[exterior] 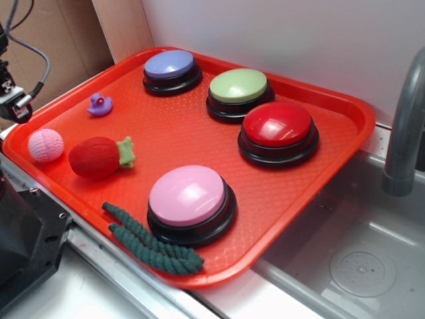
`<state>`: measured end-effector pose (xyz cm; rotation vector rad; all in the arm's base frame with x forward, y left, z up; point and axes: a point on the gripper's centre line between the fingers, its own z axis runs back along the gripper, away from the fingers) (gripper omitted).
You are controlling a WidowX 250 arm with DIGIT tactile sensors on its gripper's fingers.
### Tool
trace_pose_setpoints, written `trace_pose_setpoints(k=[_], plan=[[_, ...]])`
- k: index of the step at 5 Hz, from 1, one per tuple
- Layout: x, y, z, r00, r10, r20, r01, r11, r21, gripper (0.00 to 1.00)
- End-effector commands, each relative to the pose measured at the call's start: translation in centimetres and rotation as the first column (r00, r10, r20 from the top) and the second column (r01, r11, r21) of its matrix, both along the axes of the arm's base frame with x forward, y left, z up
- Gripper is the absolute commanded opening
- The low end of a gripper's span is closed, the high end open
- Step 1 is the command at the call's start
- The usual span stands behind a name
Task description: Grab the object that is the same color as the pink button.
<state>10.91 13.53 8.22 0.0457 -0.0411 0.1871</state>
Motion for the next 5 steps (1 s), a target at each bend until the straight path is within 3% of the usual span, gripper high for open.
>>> trace_pose_setpoints(k=[1, 2, 3, 4, 5], plan=[[0.2, -1.8, -3.0, 0.996, -0.070, 0.054, 0.073, 0.996, -0.051, 1.00], [0.4, -2.6, -4.3, 0.994, -0.102, 0.044, 0.105, 0.991, -0.078, 1.00], [1.6, -2.8, -5.2, 0.989, -0.144, 0.033, 0.146, 0.988, -0.047, 1.00], [2.8, -3.4, -5.6, 0.984, -0.171, 0.045, 0.173, 0.985, -0.029, 0.00], [3.3, -3.6, -5.7, 0.982, -0.183, 0.043, 0.184, 0.983, -0.016, 0.00]])
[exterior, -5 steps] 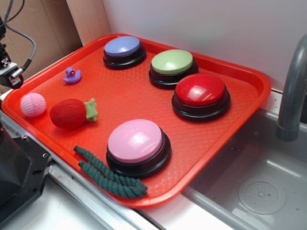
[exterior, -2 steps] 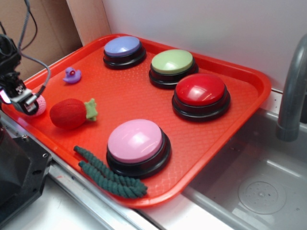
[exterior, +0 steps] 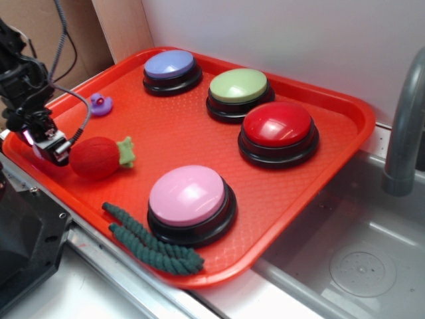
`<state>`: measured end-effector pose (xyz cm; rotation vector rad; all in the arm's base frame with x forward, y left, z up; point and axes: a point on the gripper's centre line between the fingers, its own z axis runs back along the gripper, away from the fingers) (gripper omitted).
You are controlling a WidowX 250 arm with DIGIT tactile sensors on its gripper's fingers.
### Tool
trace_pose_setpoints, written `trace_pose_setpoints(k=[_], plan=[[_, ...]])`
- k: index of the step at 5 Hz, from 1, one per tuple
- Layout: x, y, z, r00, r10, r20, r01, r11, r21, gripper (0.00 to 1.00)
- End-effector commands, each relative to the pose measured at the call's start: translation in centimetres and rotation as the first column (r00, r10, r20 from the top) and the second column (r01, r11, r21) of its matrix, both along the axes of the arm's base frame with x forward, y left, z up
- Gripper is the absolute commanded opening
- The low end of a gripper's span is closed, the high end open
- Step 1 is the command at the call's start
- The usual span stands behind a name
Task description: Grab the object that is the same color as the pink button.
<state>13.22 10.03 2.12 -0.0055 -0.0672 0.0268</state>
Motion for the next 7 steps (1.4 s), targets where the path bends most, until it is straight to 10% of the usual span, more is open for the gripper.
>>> trace_pose_setpoints(k=[1, 4, 7], plan=[[0.9, 0.3, 1.3, 1.000, 0.001, -0.005, 0.000, 1.000, 0.013, 0.00], [2.7, -2.0, 16.0, 0.995, 0.037, 0.088, -0.044, 0.996, 0.082, 0.00], [8.0, -8.8, 17.4, 0.993, -0.119, 0.013, 0.117, 0.988, 0.104, 0.00]])
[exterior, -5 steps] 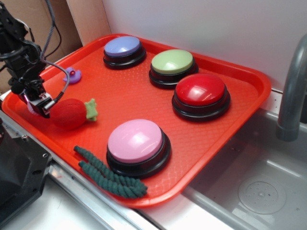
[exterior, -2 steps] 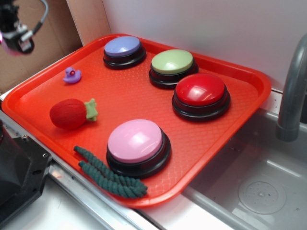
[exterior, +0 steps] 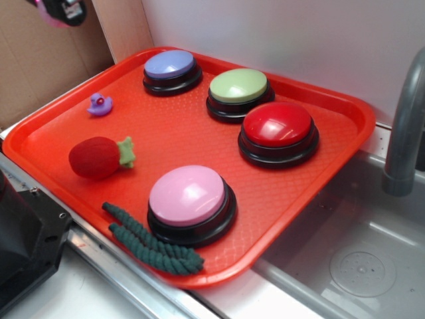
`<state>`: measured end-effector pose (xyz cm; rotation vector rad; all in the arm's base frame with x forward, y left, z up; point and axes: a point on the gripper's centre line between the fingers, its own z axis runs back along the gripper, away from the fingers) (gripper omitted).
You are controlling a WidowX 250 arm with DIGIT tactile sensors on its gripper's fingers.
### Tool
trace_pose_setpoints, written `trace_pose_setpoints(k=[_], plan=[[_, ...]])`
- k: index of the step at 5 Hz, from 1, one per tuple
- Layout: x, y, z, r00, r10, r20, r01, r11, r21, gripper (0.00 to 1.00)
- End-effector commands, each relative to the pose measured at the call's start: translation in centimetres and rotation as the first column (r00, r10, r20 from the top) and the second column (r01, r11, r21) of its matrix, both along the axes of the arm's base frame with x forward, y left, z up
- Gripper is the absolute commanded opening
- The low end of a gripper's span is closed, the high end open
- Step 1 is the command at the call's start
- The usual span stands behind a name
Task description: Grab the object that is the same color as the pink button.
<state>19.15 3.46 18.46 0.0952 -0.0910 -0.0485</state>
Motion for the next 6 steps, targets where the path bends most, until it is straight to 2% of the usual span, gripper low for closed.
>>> trace_pose_setpoints(k=[1, 2, 5, 6], plan=[[3.01, -3.50, 1.23, 0.996, -0.077, -0.033, 0.075, 0.996, -0.057, 0.00], [3.60, -3.21, 1.04, 0.997, -0.052, -0.054, 0.048, 0.996, -0.073, 0.00], [3.70, -3.57, 0.95, 0.998, -0.047, -0.041, 0.045, 0.998, -0.049, 0.00], [3.64, -3.63, 0.94, 0.998, -0.053, -0.044, 0.051, 0.997, -0.057, 0.00]])
